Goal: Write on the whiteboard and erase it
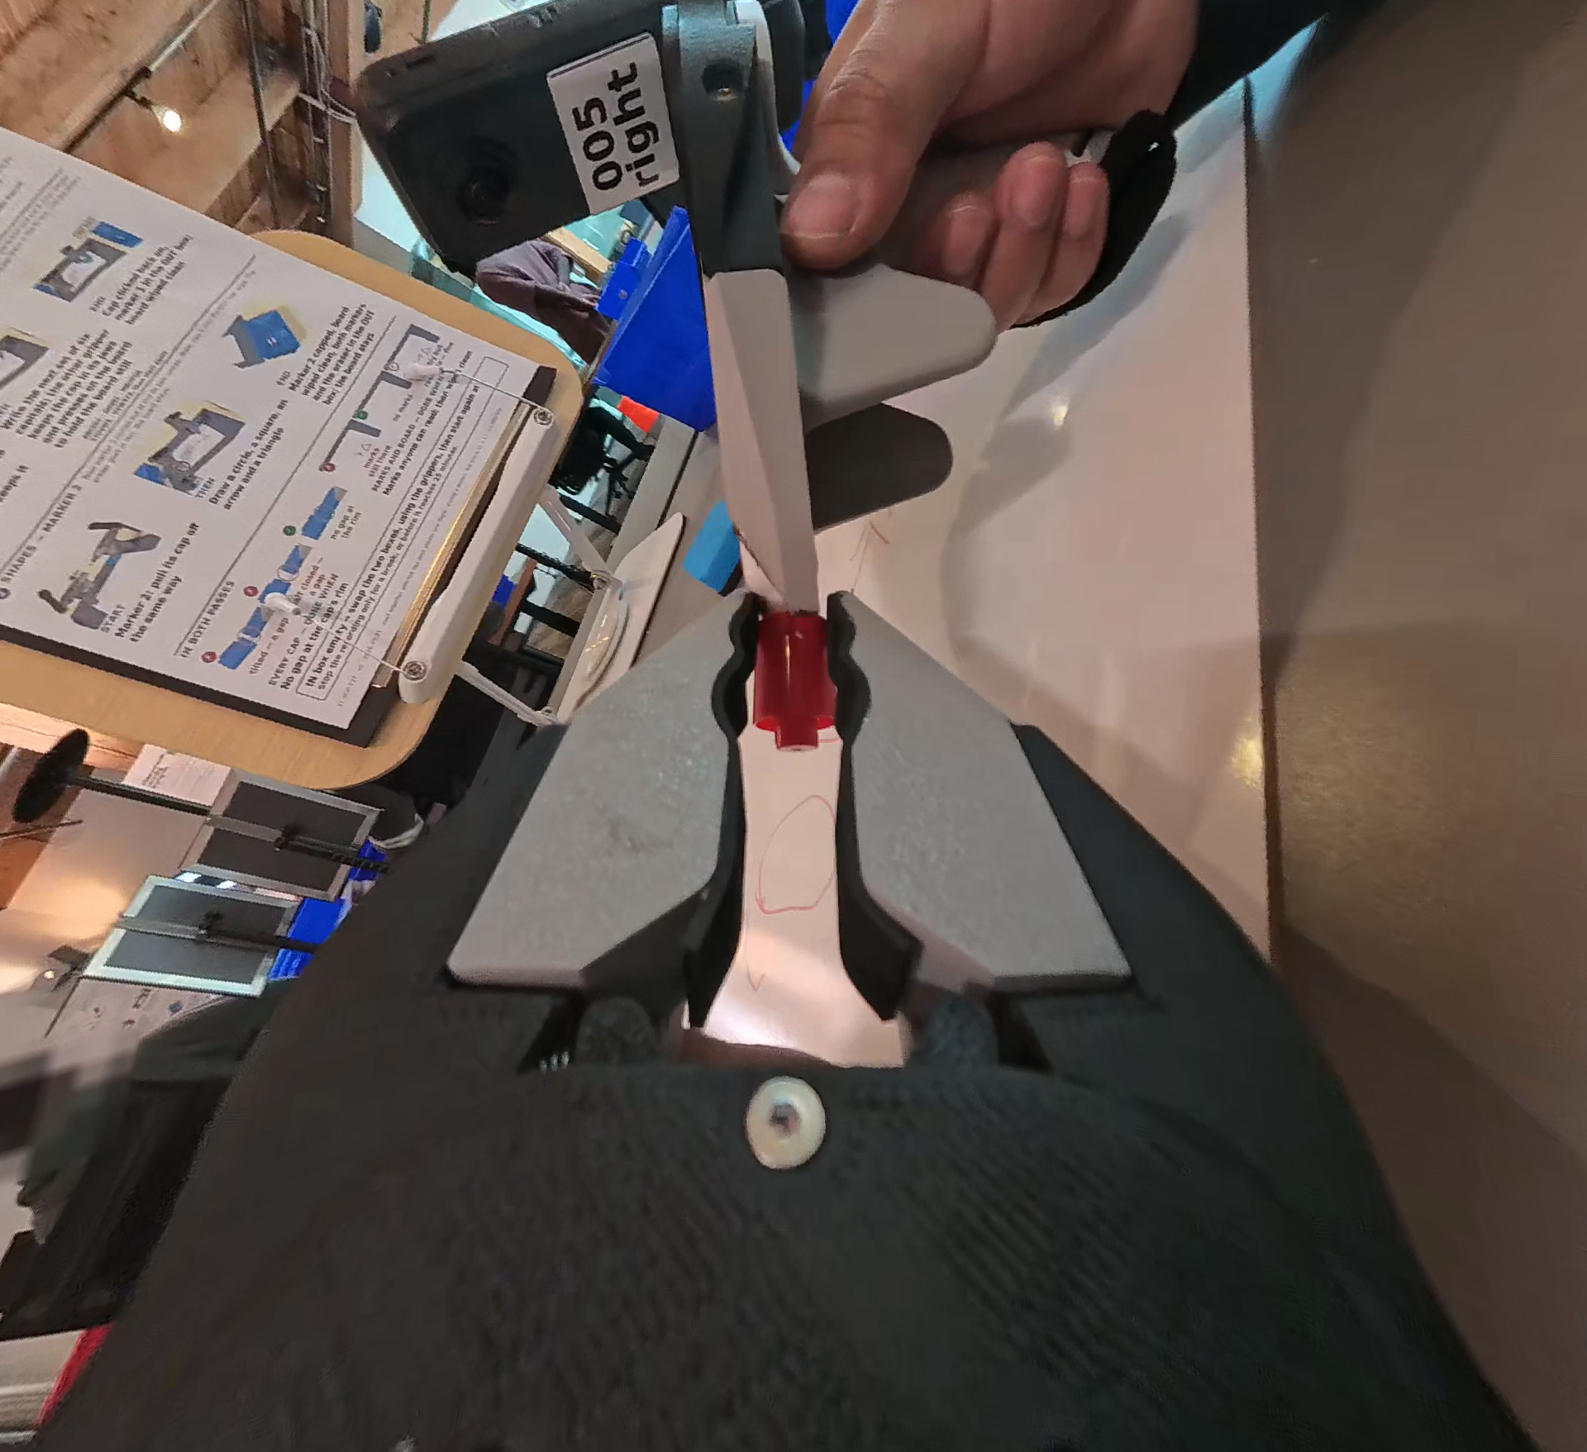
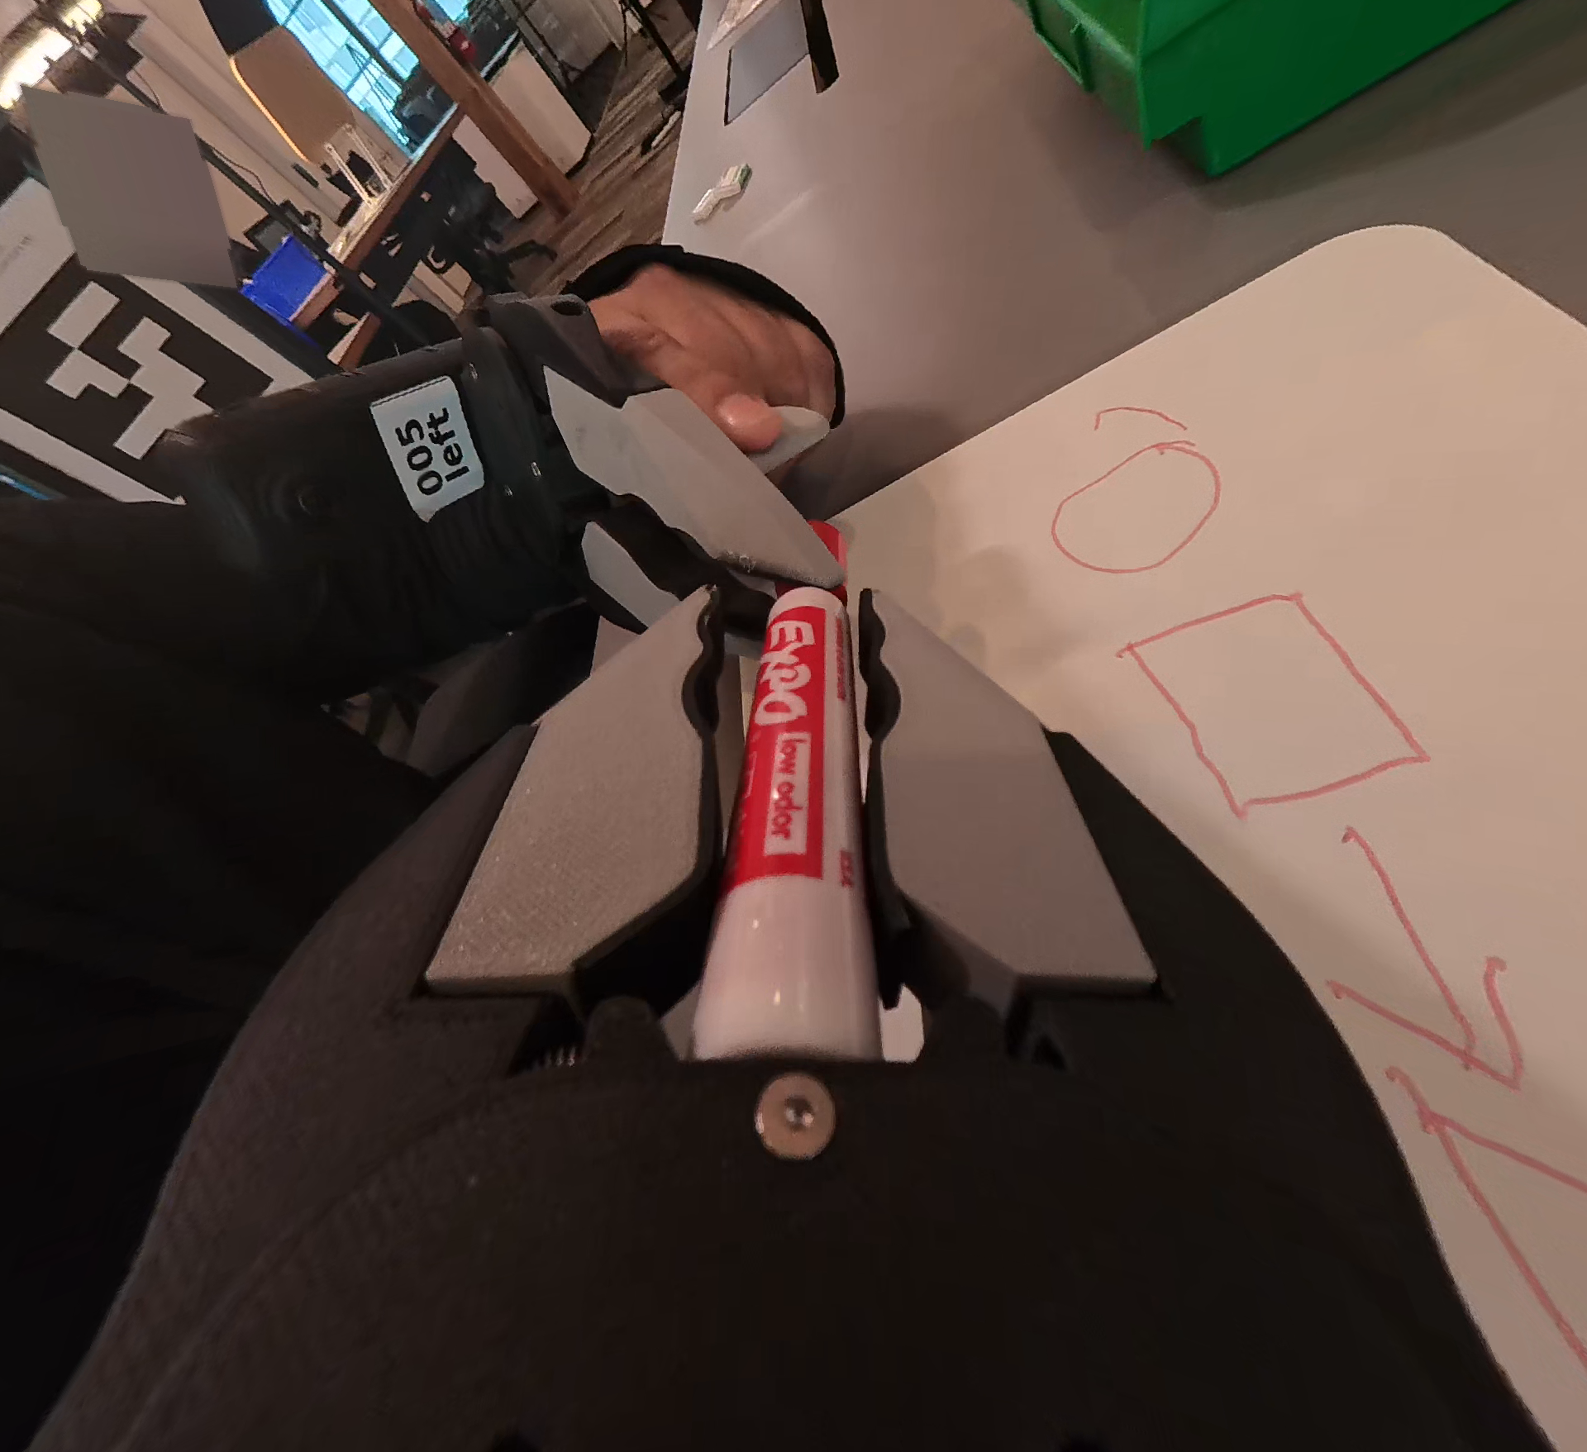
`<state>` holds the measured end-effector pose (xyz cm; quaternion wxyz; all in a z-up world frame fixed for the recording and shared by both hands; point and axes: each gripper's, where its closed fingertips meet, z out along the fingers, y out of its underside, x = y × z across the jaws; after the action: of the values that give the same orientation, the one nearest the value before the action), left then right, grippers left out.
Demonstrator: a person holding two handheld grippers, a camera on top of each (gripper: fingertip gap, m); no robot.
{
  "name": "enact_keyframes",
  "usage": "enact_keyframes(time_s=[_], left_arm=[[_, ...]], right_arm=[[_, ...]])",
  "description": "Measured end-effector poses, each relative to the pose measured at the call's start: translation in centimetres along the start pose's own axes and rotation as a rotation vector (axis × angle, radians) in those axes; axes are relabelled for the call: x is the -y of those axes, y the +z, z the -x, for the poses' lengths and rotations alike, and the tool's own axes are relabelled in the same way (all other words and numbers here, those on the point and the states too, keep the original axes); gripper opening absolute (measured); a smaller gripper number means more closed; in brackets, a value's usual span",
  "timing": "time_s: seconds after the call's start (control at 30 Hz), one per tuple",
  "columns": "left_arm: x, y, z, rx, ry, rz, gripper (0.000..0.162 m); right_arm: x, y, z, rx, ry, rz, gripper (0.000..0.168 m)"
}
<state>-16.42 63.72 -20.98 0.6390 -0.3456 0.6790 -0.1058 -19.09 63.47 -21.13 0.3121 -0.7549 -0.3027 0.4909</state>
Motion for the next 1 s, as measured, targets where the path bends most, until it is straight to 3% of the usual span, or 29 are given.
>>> enact_keyframes(time_s=[0.2,0.53,1.0], left_arm=[[0.1,0.3,-0.2,0.029,0.052,0.005,0.015],[1.6,-0.1,0.1,0.008,-0.079,-0.088,0.015],[1.3,-0.7,0.5,-0.022,-0.133,-0.071,0.014]], right_arm=[[-0.4,-0.3,0.2,0.001,-0.047,0.033,0.032],[-0.4,-0.4,1.6,0.1,-0.028,0.023,0.034],[-0.1,-1.7,1.2,0.106,-0.004,0.001,0.038]])
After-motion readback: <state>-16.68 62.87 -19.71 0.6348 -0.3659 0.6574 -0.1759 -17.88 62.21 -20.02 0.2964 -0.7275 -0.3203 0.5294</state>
